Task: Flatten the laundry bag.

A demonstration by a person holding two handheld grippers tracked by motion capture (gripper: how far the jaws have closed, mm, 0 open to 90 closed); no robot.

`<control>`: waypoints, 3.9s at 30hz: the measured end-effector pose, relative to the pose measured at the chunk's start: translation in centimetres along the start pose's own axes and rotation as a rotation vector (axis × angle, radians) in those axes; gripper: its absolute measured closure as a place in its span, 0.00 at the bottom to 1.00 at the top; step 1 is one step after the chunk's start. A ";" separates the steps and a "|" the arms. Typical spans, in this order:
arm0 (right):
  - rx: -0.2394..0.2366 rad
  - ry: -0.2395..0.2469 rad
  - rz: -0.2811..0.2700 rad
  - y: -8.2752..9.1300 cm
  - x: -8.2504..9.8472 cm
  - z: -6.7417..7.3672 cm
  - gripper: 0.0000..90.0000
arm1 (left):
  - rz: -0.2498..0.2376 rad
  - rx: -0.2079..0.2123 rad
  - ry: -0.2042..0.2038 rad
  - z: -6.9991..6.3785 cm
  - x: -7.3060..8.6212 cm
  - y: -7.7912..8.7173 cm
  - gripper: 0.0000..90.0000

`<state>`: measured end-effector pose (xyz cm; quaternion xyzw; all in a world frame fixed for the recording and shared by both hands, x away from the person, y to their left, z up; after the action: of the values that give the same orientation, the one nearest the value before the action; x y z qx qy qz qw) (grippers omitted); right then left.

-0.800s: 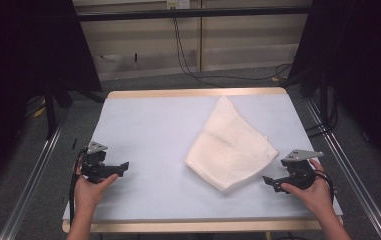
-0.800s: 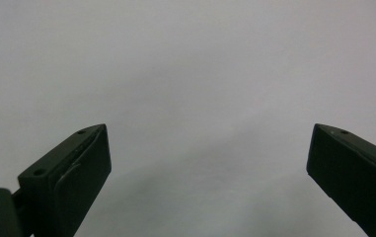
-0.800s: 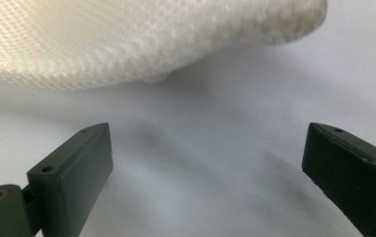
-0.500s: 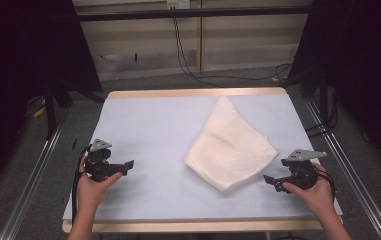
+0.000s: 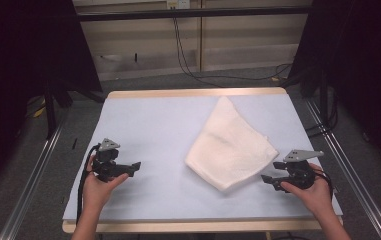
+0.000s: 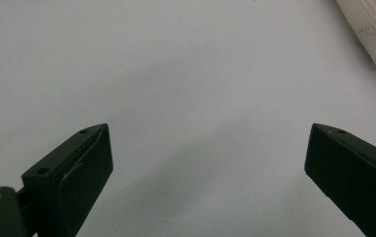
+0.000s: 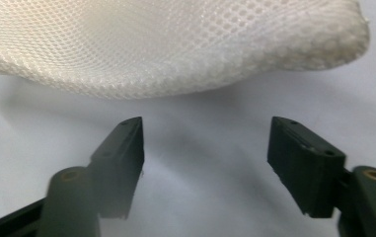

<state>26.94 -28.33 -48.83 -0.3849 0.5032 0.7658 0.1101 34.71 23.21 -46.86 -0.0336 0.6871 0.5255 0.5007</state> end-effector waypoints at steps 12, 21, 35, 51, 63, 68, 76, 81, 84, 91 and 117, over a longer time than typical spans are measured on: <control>-0.032 0.028 -0.023 -0.4 -1.2 0.9 0.61 | 0.018 0.037 -0.020 -1.0 -0.1 -0.5 0.07; -0.036 0.042 -0.038 -0.6 -2.6 1.5 0.72 | 0.010 0.057 -0.023 -1.5 -0.4 -0.7 0.07; -0.050 0.039 -0.042 -0.7 -4.3 1.8 0.93 | 0.008 0.089 -0.045 -2.4 -0.8 -0.7 0.09; -0.115 0.073 -0.030 -2.1 -7.1 4.0 1.00 | 0.008 0.119 -0.063 -3.0 -1.0 -0.9 0.09; -0.146 0.080 -0.032 -3.0 -8.4 5.4 1.00 | -0.005 0.208 -0.098 -5.3 -1.8 -1.6 0.09; -0.155 0.068 -0.029 -3.0 -8.6 5.4 1.00 | -0.005 0.273 -0.138 -7.4 -2.8 -2.6 0.09; -0.157 0.067 -0.020 -3.1 -8.6 5.6 1.00 | -0.043 0.344 -0.179 -10.1 -4.4 -3.8 0.09; -0.167 0.068 -0.020 -3.2 -8.7 5.7 1.00 | -0.054 0.397 -0.197 -11.5 -5.6 -4.1 0.10; -0.166 0.069 -0.013 -3.3 -8.7 5.9 1.00 | -0.048 0.406 -0.223 -12.4 -6.0 -4.7 0.10; -0.176 0.078 -0.005 -3.5 -8.7 6.1 1.00 | -0.056 0.400 -0.268 -13.9 -7.0 -5.5 0.10; -0.175 0.050 -0.001 -3.5 -7.3 5.2 1.00 | 0.011 0.307 -0.310 -13.0 -8.0 -6.4 1.00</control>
<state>31.34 -20.63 -45.15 -0.4124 0.4369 0.7968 0.0640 33.88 6.65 -46.18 0.1280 0.6741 0.4163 0.5966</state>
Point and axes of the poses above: each handheld gripper's, and its own axes: y roughly backward along the jaws, x roughly out of its underside, z roughly to its left, the point moved 3 cm from there along -y, roughly forward along the jaws, and after that the axes turned 10 degrees about -y, right-handed, at the moved point
